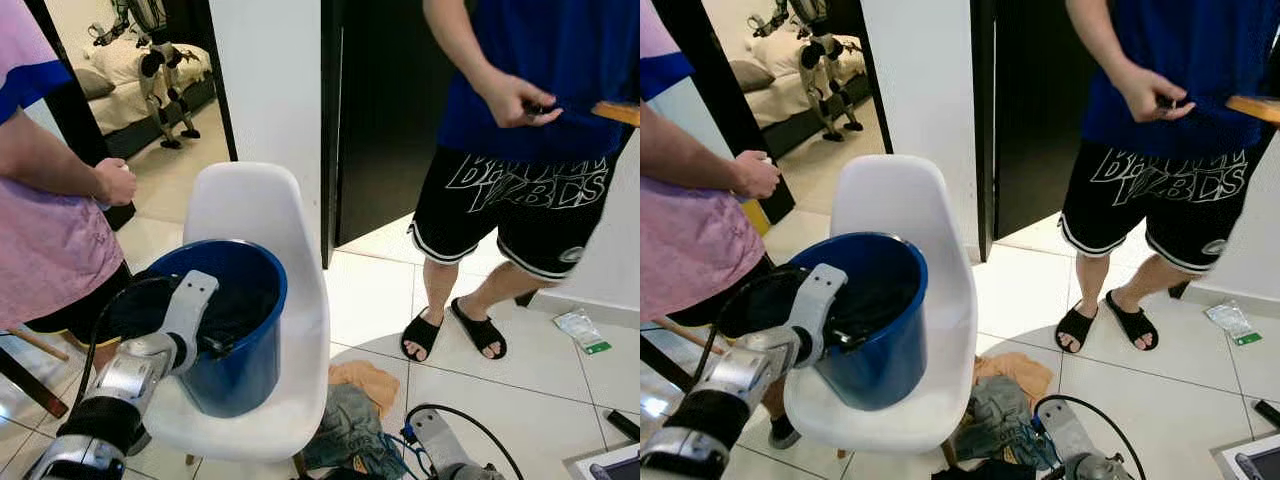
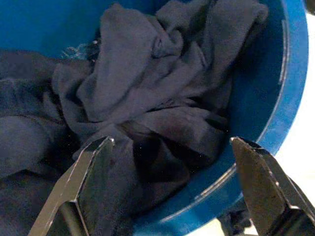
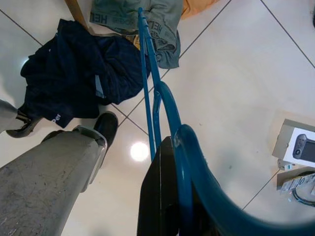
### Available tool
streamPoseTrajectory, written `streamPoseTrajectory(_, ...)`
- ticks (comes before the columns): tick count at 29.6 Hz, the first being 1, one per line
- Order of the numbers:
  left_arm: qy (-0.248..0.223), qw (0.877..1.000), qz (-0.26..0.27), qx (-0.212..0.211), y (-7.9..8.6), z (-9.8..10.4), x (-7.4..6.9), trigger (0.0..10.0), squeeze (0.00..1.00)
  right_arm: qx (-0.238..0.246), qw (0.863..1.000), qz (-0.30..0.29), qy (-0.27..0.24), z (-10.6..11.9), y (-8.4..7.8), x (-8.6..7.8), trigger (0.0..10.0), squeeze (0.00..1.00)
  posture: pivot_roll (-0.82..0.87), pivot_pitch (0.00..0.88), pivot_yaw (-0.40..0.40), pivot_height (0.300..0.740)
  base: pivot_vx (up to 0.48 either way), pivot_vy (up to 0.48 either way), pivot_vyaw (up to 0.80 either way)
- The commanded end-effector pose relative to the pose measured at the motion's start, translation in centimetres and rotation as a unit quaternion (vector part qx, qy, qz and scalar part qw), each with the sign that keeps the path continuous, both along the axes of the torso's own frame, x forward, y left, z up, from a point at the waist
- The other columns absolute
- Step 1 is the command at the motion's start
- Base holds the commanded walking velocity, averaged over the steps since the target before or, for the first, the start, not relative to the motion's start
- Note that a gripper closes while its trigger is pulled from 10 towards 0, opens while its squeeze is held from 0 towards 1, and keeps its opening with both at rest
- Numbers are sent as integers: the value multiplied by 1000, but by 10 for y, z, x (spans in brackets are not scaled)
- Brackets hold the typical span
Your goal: Hang hanger
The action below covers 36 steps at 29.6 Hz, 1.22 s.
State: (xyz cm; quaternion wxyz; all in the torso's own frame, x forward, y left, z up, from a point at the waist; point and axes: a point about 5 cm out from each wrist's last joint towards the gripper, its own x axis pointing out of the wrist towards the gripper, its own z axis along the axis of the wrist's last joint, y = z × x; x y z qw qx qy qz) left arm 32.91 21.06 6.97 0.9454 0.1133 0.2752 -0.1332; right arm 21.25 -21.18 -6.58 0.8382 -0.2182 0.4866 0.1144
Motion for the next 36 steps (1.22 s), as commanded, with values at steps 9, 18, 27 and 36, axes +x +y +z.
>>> streamPoseTrajectory(9,19,999,24,23,11,-11,-2,10000,0,-2,1000,5,10,-5,0,-8,10000,0,-52,108,-1,740,0,0,0)
streamPoseTrajectory(18,48,997,41,53,21,-26,-10,4196,0,-5,1000,5,15,-8,-4,-16,10000,0,-69,143,-8,740,0,0,0)
streamPoseTrajectory(27,54,992,54,98,33,-29,-14,0,0,-7,1000,6,20,-9,-6,-20,10000,0,-73,153,-12,740,0,0,0)
streamPoseTrajectory(36,19,989,74,123,40,-16,-4,0,0,-8,1000,5,16,-9,-4,-18,10000,0,-68,133,-4,740,0,0,0)
